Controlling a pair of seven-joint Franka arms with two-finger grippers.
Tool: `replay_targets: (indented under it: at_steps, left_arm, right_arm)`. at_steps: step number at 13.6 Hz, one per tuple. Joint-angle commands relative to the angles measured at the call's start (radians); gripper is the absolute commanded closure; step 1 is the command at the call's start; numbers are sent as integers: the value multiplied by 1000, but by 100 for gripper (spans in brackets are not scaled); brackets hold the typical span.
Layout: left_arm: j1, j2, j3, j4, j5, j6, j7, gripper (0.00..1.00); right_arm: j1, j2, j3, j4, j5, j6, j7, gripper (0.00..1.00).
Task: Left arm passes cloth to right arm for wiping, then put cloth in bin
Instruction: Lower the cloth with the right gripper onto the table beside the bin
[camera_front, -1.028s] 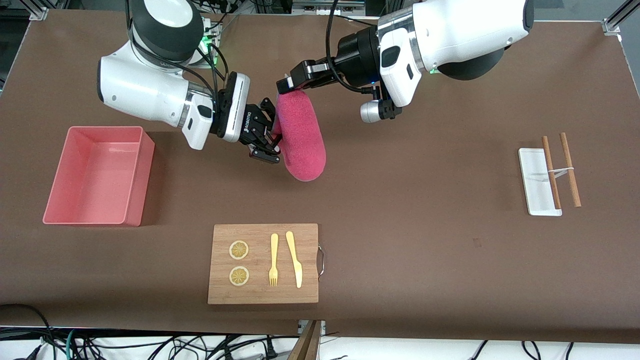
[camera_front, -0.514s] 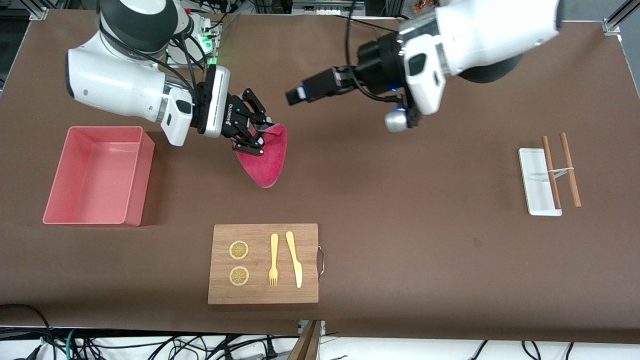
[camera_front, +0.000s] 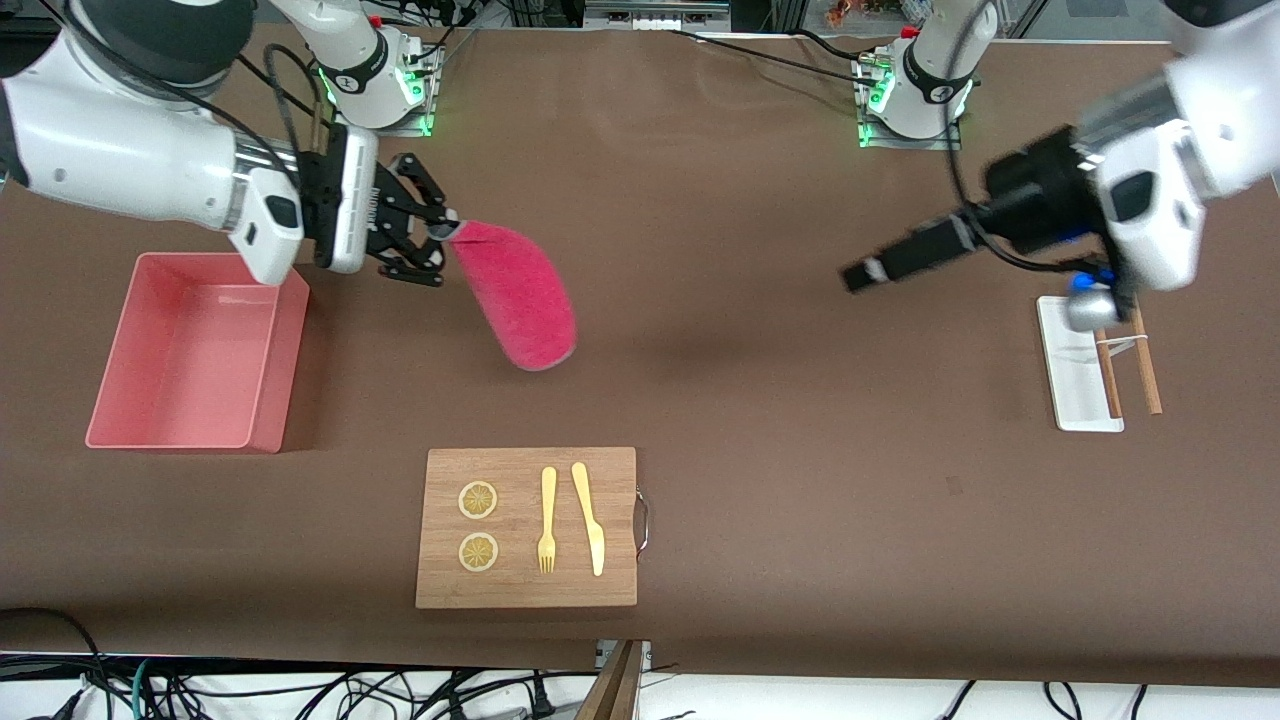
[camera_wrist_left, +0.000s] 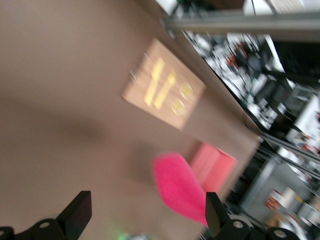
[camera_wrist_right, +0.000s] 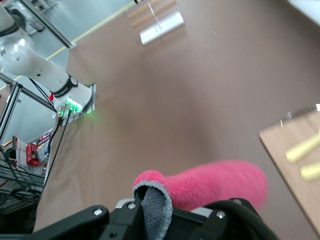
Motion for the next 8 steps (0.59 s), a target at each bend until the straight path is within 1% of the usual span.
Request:
replay_targets:
  at_steps: [1,3,5,6,8]
  left_arm:
    - [111,-1,-9,-15,201,-51,134,0]
    - [194,3,-7,-32,290,-94,315,0]
    - [263,9,-3,-44,313,-120,519,0]
    - [280,9,-3,-46,345,-123,572,0]
    - [289,8,-1,-60,402,-154,583,0]
  right_arm:
    - [-7,-34,-34,-16,-81,-64,162,100]
    - [-9,-39,-60,-24,-146,-75,294,100]
    - [-12,-37,-74,-36,-222,-75,426,100]
    - [-15,-34,-77,-44,-258,-74,492,100]
    - [-15,-30,-77,-47,-372,-69,662,100]
